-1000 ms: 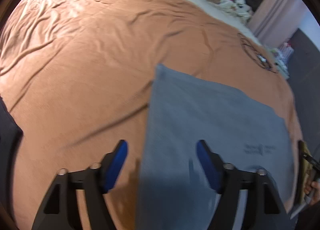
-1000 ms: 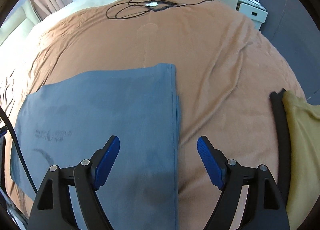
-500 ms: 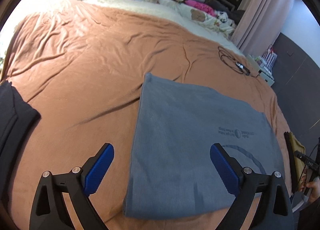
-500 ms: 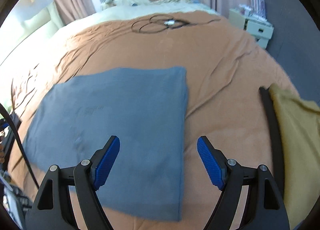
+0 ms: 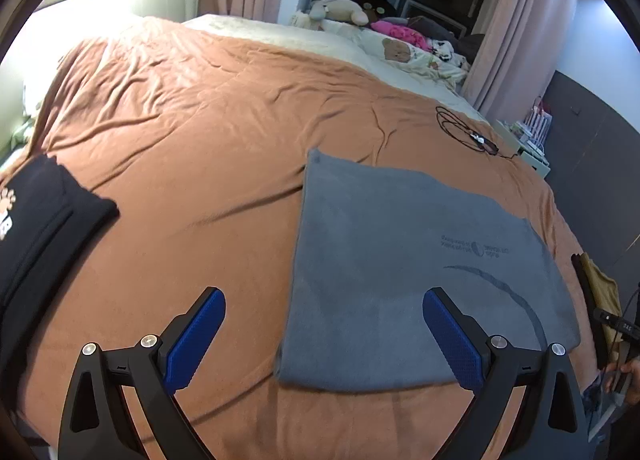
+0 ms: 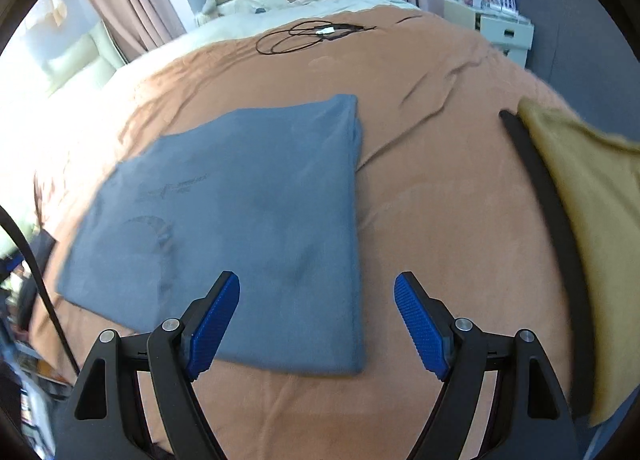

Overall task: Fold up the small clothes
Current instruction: 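Withdraw both open tools above the folded shirt, then lower both tools to the side edge of the grey shirt and grasp it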

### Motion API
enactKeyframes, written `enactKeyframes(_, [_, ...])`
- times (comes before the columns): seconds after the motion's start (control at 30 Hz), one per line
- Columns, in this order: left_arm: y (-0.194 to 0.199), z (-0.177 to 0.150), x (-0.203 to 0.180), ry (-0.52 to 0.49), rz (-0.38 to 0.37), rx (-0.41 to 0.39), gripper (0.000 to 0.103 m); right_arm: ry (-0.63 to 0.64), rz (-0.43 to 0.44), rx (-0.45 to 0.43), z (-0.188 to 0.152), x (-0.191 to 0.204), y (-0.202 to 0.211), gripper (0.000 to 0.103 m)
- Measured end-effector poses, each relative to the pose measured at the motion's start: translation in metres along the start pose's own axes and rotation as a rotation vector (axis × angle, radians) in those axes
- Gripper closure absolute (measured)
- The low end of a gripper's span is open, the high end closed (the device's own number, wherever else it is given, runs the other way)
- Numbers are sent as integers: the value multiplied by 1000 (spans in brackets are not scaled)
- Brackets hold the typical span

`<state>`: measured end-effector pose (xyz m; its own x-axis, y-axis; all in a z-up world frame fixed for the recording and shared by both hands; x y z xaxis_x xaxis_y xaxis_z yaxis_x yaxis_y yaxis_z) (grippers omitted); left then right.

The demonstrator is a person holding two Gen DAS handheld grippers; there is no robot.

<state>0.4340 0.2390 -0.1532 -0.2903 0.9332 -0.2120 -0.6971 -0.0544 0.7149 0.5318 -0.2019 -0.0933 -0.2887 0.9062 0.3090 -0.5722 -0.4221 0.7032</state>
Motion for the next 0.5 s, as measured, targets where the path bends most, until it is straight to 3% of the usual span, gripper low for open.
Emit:
enactKeyframes(0.1, [-3,-11,6,36,-6,23,3,-26,45,-16,-8,1,6,24])
enactKeyframes(0.27, [-9,-29,14,62,-15,66,3,44,48,-32,-23,1,8,24])
enactKeyframes(0.5, [-18,-47,26,127,-62,109,10,-78,83,47,-40,-18,-9,24])
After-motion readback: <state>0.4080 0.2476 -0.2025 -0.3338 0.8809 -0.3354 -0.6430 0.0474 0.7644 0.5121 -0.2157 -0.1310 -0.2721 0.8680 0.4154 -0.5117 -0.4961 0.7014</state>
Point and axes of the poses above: each gripper's, at about its wrist camera, not at the fingertips, and y roughly against the way its jaws point, x to its left, z to its top, the point moved 9 cm from there along -y, roughly the way its jaws point, and after that the axes turned 2 degrees about z, right-handed, at the moved point
